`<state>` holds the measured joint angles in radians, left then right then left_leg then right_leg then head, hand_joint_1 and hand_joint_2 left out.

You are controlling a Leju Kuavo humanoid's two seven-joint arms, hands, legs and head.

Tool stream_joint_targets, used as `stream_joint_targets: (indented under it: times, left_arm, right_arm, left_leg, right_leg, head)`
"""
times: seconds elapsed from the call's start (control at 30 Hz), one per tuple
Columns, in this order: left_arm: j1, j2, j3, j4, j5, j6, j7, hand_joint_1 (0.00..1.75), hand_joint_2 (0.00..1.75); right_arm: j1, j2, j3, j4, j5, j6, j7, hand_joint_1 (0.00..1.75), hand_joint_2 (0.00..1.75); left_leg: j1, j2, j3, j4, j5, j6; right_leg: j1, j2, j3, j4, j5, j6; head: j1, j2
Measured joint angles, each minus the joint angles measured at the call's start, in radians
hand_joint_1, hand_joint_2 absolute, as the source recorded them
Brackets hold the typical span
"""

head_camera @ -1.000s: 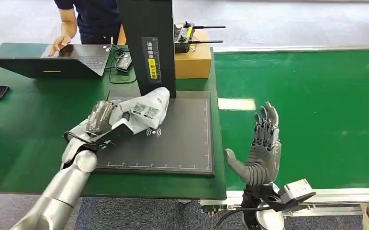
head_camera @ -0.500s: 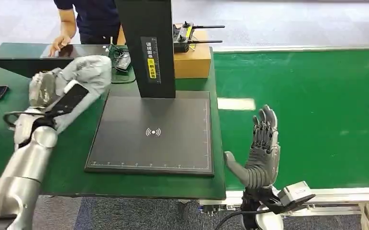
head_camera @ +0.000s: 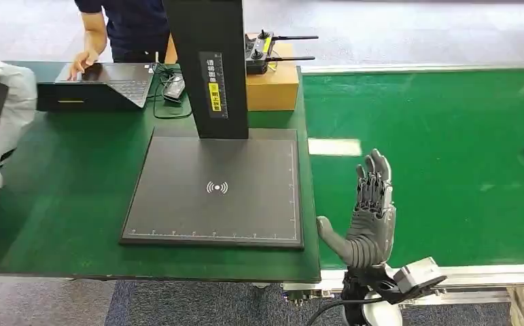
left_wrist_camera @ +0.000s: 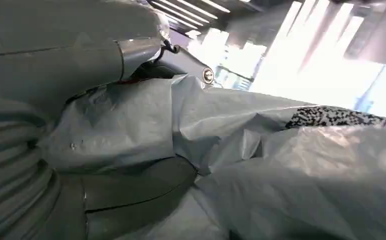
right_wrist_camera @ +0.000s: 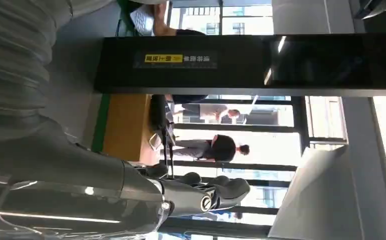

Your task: Moved the parcel from conveyor to table for the left to box.

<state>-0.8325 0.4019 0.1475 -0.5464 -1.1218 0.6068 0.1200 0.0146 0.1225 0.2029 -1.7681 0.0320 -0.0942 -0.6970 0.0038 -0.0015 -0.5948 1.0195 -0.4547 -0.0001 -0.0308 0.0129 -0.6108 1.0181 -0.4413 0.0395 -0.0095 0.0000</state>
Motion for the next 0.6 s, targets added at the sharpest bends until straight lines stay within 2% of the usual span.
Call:
stream_joint_targets:
  times: [0.23, 0.43, 0.47, 0.5, 0.53, 0.6]
  left_arm:
    - [-0.028, 0.088, 0.065, 0.069, -0.058, 0.037, 0.089, 1.75, 1.75]
    - [-0.041, 0.113, 0.085, 0.1, -0.066, 0.041, 0.1, 1.75, 1.75]
    - [-0.042, 0.114, 0.086, 0.103, -0.067, 0.041, 0.1, 1.57, 1.75]
    - [-0.044, 0.115, 0.087, 0.107, -0.067, 0.041, 0.102, 0.99, 1.75]
    - [-0.045, 0.116, 0.088, 0.11, -0.073, 0.042, 0.109, 0.94, 1.75]
    - [-0.049, 0.116, 0.089, 0.117, -0.087, 0.046, 0.13, 1.47, 1.75]
  right_arm:
    - [-0.005, -0.003, 0.016, 0.0, -0.011, -0.014, 0.0, 0.0, 1.75]
    - [-0.009, -0.004, 0.017, 0.0, -0.012, -0.016, 0.0, 0.0, 1.75]
    - [-0.009, -0.004, 0.018, 0.0, -0.012, -0.016, 0.0, 0.0, 1.75]
    - [-0.009, -0.004, 0.018, 0.0, -0.012, -0.016, 0.0, 0.0, 1.75]
    - [-0.009, -0.004, 0.018, 0.0, -0.012, -0.016, 0.0, 0.0, 1.75]
    - [-0.009, -0.004, 0.022, 0.001, -0.012, -0.016, 0.0, 0.0, 1.75]
  left_leg:
    - [0.0, -0.001, -0.001, 0.0, 0.0, 0.0]
    - [0.0, -0.001, -0.001, 0.0, 0.0, 0.0]
    - [0.0, -0.001, -0.001, 0.0, 0.0, 0.0]
    - [0.0, -0.001, -0.001, 0.0, 0.0, 0.0]
    - [0.0, -0.001, -0.001, 0.0, 0.0, 0.0]
    - [0.0, -0.001, -0.001, 0.0, 0.0, 0.0]
  right_leg:
    - [0.0, -0.001, 0.0, 0.0, 0.0, 0.0]
    - [0.0, -0.001, 0.0, 0.0, 0.0, 0.0]
    - [0.0, -0.001, 0.0, -0.001, 0.0, 0.0]
    - [0.0, -0.001, 0.0, -0.001, 0.0, 0.0]
    - [0.0, -0.001, 0.0, -0.001, 0.0, 0.0]
    - [0.0, -0.001, 0.0, -0.001, 0.0, 0.0]
  head:
    - [0.0, 0.0]
    - [0.0, 0.0]
    - [0.0, 0.0]
    - [0.0, 0.0]
    - [0.0, 0.0]
    - [0.0, 0.0]
